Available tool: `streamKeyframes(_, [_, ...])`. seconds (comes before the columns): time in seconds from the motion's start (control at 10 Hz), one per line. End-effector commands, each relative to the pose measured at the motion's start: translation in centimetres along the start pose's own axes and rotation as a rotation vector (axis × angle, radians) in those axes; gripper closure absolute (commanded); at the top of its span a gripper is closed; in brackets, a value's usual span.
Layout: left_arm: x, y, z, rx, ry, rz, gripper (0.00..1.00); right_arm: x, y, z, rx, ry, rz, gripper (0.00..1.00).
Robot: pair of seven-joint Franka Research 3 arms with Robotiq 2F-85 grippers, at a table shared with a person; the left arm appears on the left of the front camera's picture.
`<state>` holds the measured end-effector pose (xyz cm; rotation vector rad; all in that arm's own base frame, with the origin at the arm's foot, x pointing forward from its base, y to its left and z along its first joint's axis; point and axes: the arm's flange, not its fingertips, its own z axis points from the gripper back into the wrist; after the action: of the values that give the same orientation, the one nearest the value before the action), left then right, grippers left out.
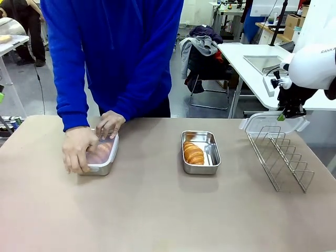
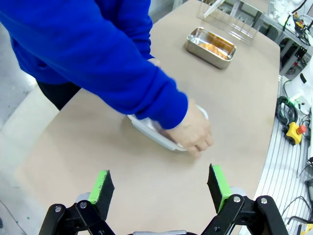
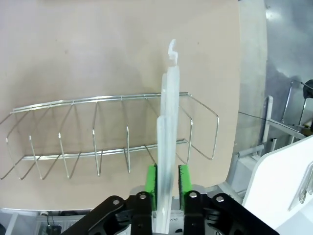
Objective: Place the bread in airtight containers.
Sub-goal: Pick up one Airtight Container lid and hand it to the human.
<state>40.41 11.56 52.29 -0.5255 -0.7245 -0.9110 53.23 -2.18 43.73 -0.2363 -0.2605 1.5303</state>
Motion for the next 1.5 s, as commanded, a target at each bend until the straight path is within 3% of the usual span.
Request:
streamKeyframes(0.0, [0.1, -0.1, 0.2, -0.006, 0.008, -0.016, 0.0, 0.3, 0.0, 0.1, 0.002, 0.03, -0.004, 1.0])
streamKeyframes(0.4, [0.1, -0.1, 0.2, -0.006, 0.008, -0.016, 0.0, -0.1, 0.4, 0.4, 0.003, 0.031, 0.0, 1.0])
streamKeyframes(0.5, [0.1, -0.1, 0.2, -0.006, 0.008, -0.016, 0.0, -0.2, 0.4, 1.5, -0.037, -0.009, -0.005, 1.0])
streamKeyframes(0.6, [0.1, -0.1, 0.2, -0.006, 0.008, -0.016, 0.0, -0.3, 0.1, 3.8, -0.019, 0.01, -0.013, 1.0])
streamKeyframes(1.0, [0.1, -0.1, 0.2, -0.006, 0.008, -0.016, 0.0, 0.0, 0.9, 17.7, -0.123, -0.063, -0.013, 1.0])
streamKeyframes(1.2, [0.1, -0.1, 0.2, -0.006, 0.008, -0.016, 0.0, 0.9, 3.4, 23.8, -0.251, -0.188, 0.124, 1.0])
streamKeyframes(1.4, [0.1, -0.1, 0.2, -0.006, 0.008, -0.016, 0.0, 2.4, 5.6, 26.4, -0.424, -0.301, 0.279, 1.0])
